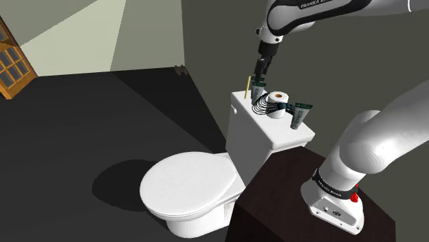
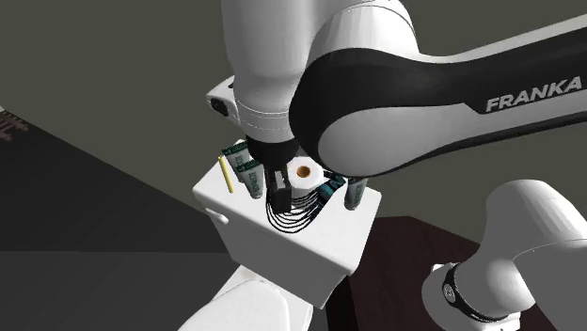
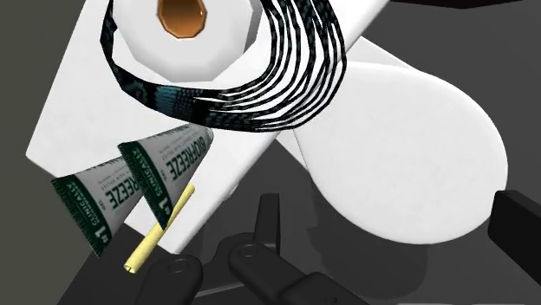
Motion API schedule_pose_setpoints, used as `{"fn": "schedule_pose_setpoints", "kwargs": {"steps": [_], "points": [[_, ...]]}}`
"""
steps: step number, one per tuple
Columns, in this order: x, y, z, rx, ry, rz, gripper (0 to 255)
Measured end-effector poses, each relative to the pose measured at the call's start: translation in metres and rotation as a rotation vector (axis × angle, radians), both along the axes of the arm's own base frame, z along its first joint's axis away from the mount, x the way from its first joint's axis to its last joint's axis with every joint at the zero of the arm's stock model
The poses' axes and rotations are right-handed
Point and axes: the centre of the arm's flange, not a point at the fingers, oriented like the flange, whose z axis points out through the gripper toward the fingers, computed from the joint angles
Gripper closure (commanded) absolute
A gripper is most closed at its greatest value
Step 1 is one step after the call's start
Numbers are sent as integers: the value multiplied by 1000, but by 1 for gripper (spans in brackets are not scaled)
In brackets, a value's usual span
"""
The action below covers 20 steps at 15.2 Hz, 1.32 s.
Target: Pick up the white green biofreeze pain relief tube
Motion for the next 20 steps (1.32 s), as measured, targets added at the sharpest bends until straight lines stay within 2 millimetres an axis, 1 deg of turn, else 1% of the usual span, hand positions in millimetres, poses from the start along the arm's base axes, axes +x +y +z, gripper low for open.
{"fn": "schedule_pose_setpoints", "kwargs": {"steps": [1, 4, 6, 8, 9, 11, 13, 15, 20], "points": [[9, -10, -7, -1, -1, 1, 0], [25, -40, -25, -3, -1, 6, 0], [41, -61, -36, -5, -2, 9, 0], [52, -80, -48, -7, -2, 11, 0], [60, -88, -54, -7, -3, 13, 0], [75, -110, -65, -9, -4, 16, 0], [91, -130, -73, -11, -4, 19, 0], [97, -138, -82, -12, -4, 21, 0], [97, -142, -108, -12, -4, 22, 0]]}}
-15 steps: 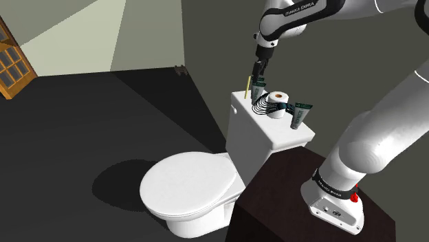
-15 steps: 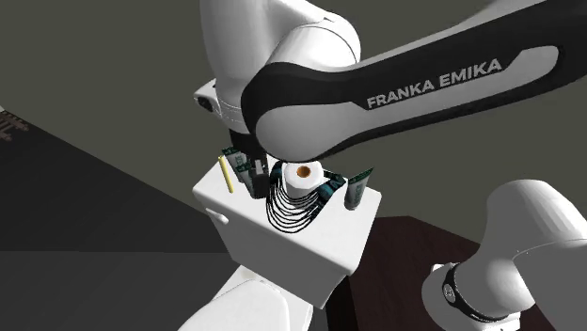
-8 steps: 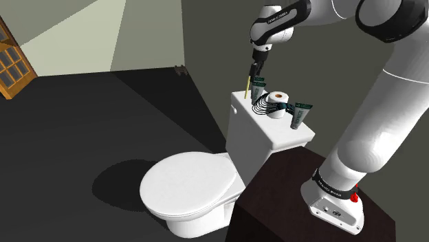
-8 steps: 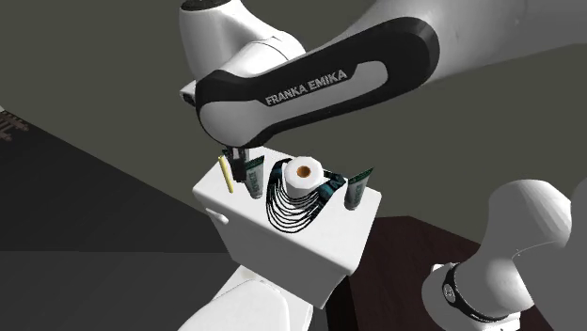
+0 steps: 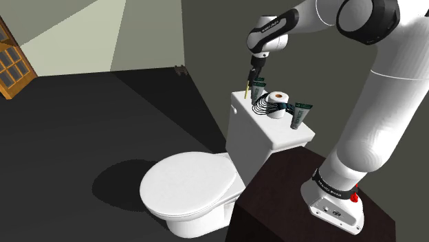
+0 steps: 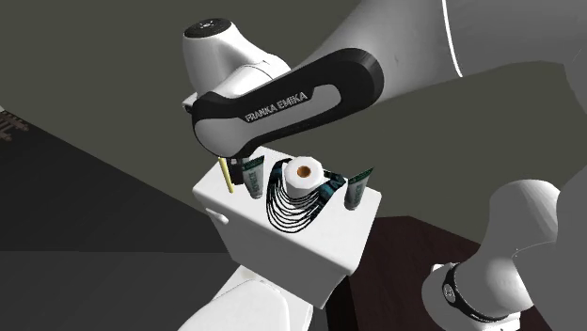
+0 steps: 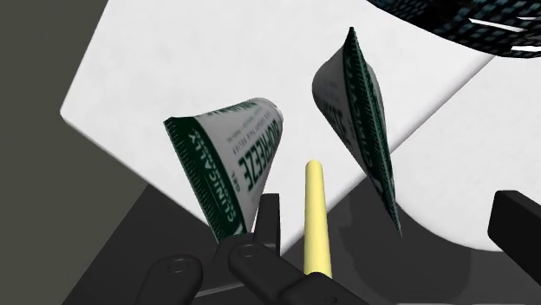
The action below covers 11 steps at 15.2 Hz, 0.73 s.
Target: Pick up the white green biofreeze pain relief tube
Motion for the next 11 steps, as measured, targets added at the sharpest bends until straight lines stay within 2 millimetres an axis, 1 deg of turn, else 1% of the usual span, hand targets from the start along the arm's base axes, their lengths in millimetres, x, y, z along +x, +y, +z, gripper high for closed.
{"fn": "schedule_pose_setpoints", "kwargs": {"steps": [2, 3, 11], "points": [[1, 1, -9, 0, 0, 0, 0], [0, 1, -11, 0, 0, 0, 255], [0, 1, -12, -1, -2, 1, 255]]}}
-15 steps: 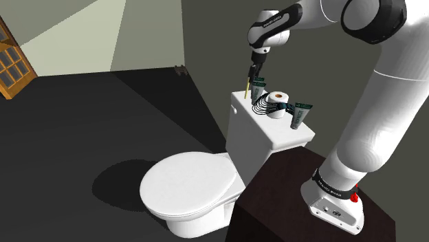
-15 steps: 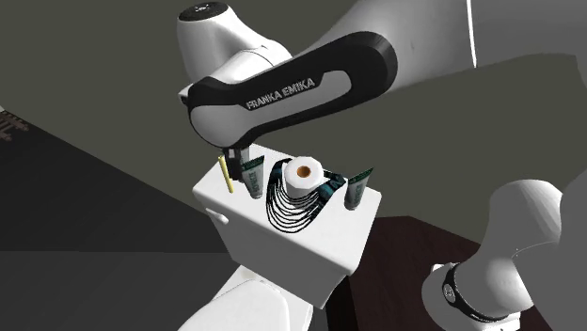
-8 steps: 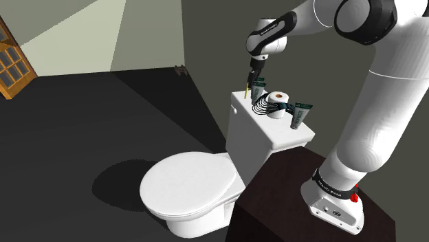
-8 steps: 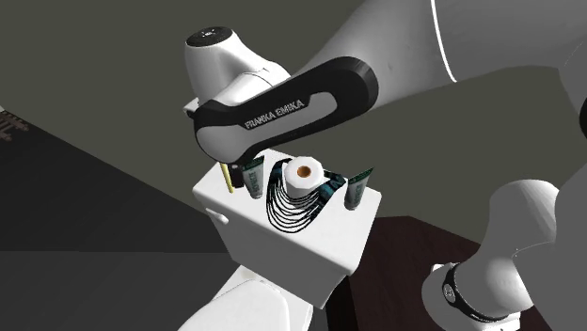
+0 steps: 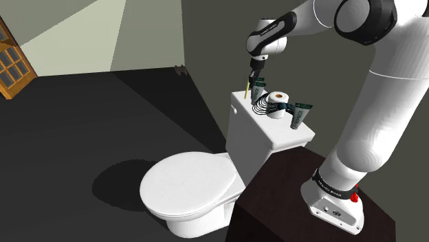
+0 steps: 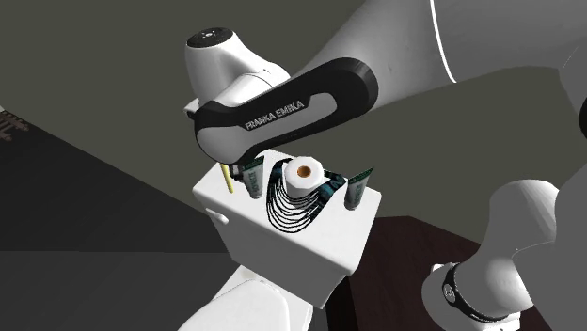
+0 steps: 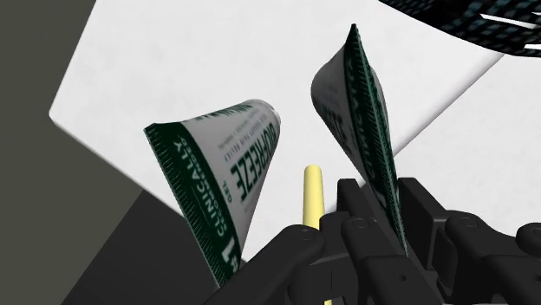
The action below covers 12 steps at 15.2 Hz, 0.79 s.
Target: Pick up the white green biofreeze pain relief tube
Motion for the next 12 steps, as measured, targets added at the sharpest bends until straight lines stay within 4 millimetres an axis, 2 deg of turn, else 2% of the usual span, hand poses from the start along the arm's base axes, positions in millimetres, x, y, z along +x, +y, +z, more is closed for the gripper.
{"fn": "schedule_pose_setpoints", "kwargs": {"steps": [4, 12], "points": [[0, 0, 5, 0, 1, 0, 255], [0, -1, 47, 0, 2, -1, 255]]}}
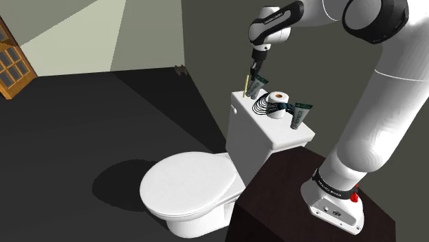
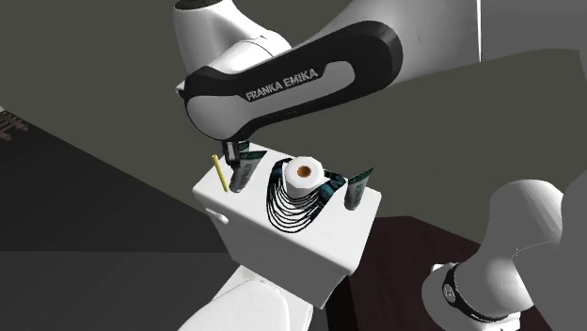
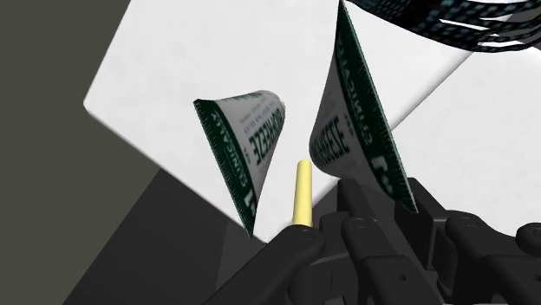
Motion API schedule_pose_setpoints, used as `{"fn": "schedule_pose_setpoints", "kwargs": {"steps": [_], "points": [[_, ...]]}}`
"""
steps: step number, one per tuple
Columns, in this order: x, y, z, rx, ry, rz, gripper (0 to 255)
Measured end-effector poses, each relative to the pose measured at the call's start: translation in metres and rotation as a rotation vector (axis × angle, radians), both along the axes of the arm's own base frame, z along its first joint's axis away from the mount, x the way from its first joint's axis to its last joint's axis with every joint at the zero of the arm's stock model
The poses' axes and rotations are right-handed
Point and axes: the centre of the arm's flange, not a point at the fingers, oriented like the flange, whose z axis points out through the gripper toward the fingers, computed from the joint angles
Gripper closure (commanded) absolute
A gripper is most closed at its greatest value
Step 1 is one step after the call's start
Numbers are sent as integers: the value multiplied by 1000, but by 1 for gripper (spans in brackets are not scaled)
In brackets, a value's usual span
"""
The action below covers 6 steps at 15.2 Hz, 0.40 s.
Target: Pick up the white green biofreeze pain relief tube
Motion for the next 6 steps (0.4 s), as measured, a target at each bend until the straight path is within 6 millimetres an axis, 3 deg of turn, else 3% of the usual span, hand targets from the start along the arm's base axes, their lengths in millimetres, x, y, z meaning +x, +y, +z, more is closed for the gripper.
{"fn": "schedule_pose_setpoints", "kwargs": {"steps": [6], "points": [[1, 0, 29, 0, 0, 0, 255]]}}
